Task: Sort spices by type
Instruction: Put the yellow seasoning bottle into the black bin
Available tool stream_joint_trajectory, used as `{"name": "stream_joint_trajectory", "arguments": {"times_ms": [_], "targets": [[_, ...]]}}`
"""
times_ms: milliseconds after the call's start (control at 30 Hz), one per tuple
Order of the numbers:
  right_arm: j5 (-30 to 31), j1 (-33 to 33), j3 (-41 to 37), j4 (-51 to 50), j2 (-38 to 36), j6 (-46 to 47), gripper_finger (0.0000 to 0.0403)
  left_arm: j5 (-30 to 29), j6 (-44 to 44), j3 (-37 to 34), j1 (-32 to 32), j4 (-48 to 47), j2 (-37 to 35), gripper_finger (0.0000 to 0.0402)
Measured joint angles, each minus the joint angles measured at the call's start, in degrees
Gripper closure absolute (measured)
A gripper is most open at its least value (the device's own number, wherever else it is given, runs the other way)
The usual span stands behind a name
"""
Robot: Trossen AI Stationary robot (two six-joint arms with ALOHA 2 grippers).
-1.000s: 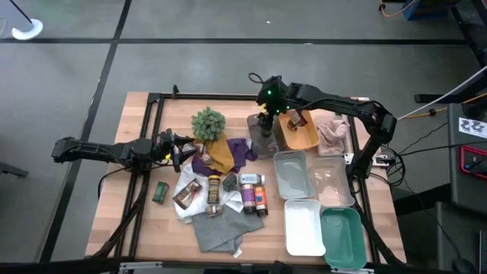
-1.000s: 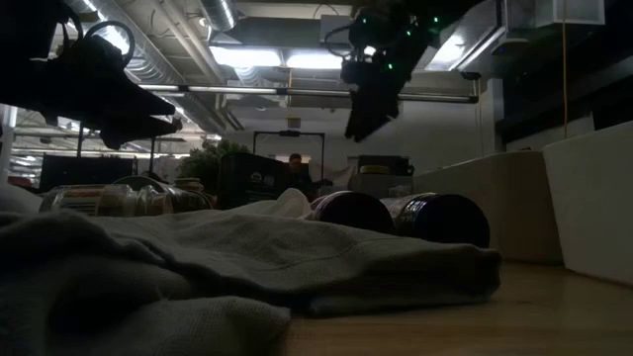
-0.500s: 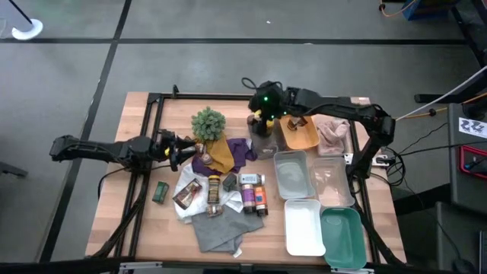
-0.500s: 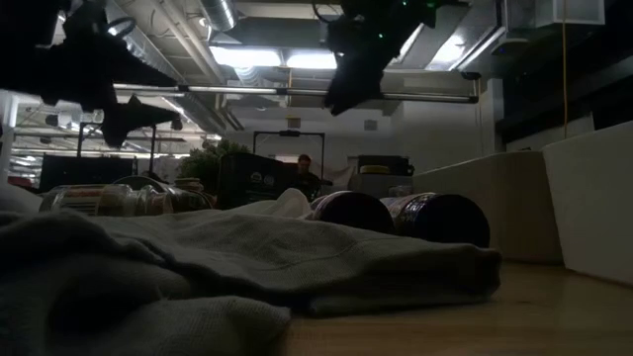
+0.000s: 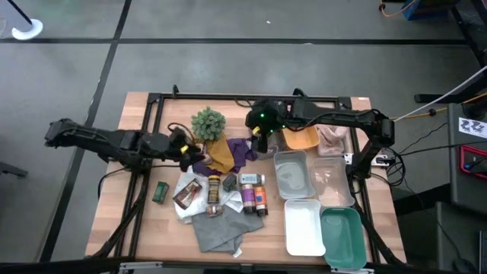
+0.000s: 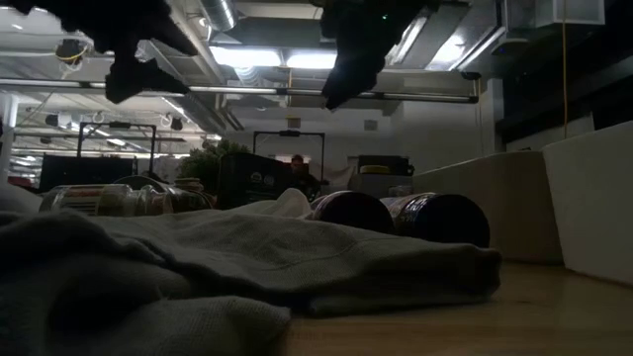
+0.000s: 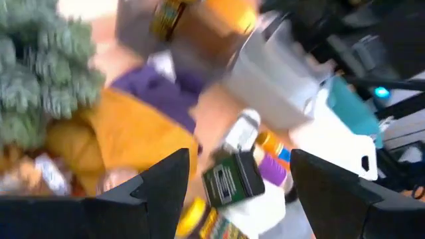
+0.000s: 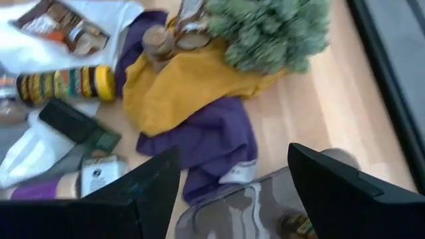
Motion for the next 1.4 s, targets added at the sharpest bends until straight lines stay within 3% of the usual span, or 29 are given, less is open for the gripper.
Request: {"name": "stream_joint_trajectory", "arguments": {"times_ms": [200, 500, 800, 1000, 1400], "targets": [[0.0, 2.0, 0.0, -2.7, 0.0, 0.0, 0.0127, 4.8, -14.9, 8.7, -1.6, -11.7, 12.6, 0.0150], [0.6, 5.2, 0.0, -4.2, 0.0, -0.3, 0.0127, 16.4, -35.3, 9.3, -5.6, -11.7, 28.6, 0.0150], [0.6, 7.1, 0.0, -4.2, 0.0, -3.1, 0.0127, 16.6, -38.8, 9.4, -7.9, -0.2, 35.9, 0.0150], [0.7, 7.1, 0.0, -5.3, 0.0, -3.1, 0.0127, 16.5, -45.2, 9.4, -9.5, 0.1, 39.1, 0.0150], [0.7, 7.1, 0.0, -5.4, 0.0, -3.1, 0.0127, 16.3, -48.5, 9.4, -10.7, 3.7, 43.3, 0.0150]]}}
